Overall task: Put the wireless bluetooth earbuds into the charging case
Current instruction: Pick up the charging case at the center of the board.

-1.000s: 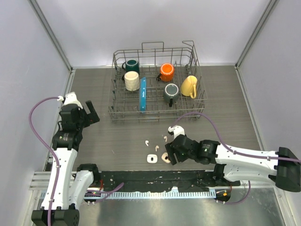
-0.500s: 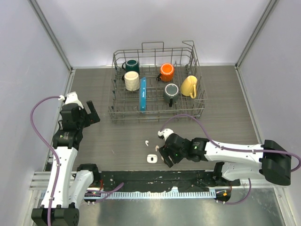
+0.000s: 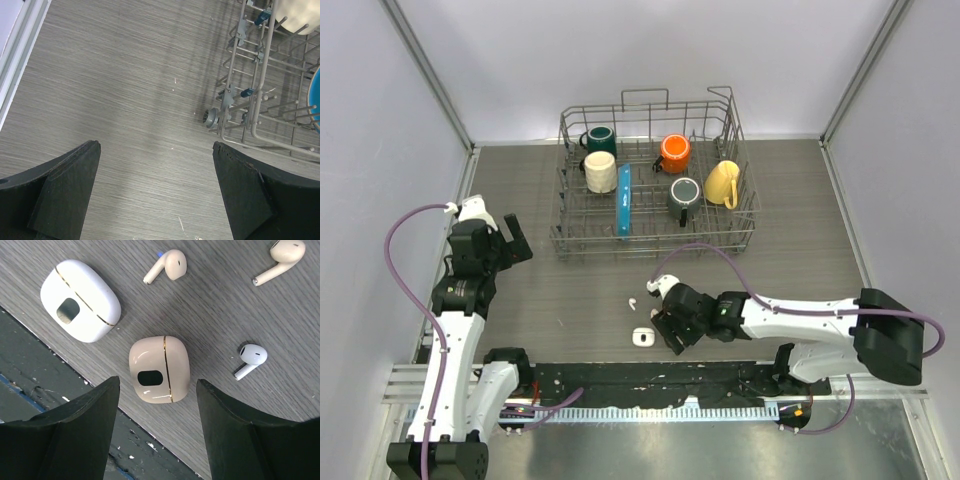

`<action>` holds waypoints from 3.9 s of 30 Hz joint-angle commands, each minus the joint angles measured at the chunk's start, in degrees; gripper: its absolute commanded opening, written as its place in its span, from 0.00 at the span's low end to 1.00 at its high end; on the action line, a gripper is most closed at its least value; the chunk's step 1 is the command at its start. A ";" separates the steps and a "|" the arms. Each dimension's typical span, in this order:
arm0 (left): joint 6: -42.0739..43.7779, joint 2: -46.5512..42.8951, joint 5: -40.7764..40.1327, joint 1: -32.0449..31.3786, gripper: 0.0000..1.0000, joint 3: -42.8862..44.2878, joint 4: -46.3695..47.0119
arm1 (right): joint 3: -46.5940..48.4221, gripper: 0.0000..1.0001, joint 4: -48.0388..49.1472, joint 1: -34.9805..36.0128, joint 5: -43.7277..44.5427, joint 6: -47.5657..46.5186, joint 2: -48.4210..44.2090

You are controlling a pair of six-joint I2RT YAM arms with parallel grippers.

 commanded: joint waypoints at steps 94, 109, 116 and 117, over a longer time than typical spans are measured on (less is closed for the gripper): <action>-10.87 -4.40 45.84 -0.23 1.00 6.06 -2.51 | 14.29 0.01 4.54 4.80 15.02 -9.12 -13.78; -14.91 -1.50 37.53 -17.43 1.00 3.86 2.59 | 12.18 0.01 15.09 13.67 21.35 -22.22 -12.38; -17.90 6.40 30.31 -34.91 1.00 3.77 10.66 | 10.60 0.01 18.34 13.94 21.35 -22.76 -13.43; -17.99 7.02 29.51 -36.16 1.00 3.95 11.29 | 10.33 0.01 18.61 13.94 21.35 -22.84 -13.95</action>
